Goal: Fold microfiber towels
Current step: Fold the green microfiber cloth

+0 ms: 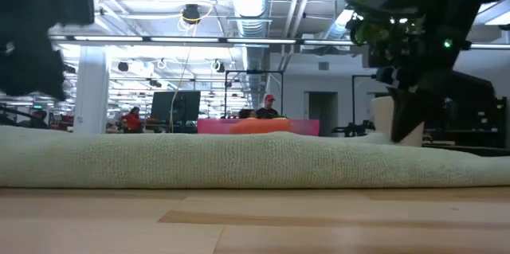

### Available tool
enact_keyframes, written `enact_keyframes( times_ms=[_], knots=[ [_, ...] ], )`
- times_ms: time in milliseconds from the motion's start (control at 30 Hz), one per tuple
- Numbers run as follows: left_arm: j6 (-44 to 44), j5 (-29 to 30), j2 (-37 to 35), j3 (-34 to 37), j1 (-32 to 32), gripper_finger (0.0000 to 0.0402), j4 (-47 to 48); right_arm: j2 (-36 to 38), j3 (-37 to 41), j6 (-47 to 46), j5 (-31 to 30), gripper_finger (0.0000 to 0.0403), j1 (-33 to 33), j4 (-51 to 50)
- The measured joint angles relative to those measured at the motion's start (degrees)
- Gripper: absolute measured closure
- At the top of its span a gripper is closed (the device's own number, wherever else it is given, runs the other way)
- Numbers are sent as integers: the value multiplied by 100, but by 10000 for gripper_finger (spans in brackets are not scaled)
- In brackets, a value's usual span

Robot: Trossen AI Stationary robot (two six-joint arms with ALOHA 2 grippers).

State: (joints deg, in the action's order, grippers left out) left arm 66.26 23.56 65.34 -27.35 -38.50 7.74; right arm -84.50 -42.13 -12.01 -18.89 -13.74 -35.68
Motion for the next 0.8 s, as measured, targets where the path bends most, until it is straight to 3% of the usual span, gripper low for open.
enact_keyframes(
  times_ms=[100,233,467,633,800],
  knots=[
    [-921,784,-360,2,13,184,-35,-116,49,0,11,395,0,185],
    [-1918,766,-434,-6,312,184,-206,-180,66,-4,8,386,2,198],
    [-3235,-383,145,2,971,175,-354,-178,66,-4,68,395,40,207],
    [-3944,-746,509,2,1374,132,-581,-178,66,-9,78,383,39,248],
    [-4240,-1465,853,2,1814,93,-641,-178,66,-5,80,392,39,282]
  ],
)
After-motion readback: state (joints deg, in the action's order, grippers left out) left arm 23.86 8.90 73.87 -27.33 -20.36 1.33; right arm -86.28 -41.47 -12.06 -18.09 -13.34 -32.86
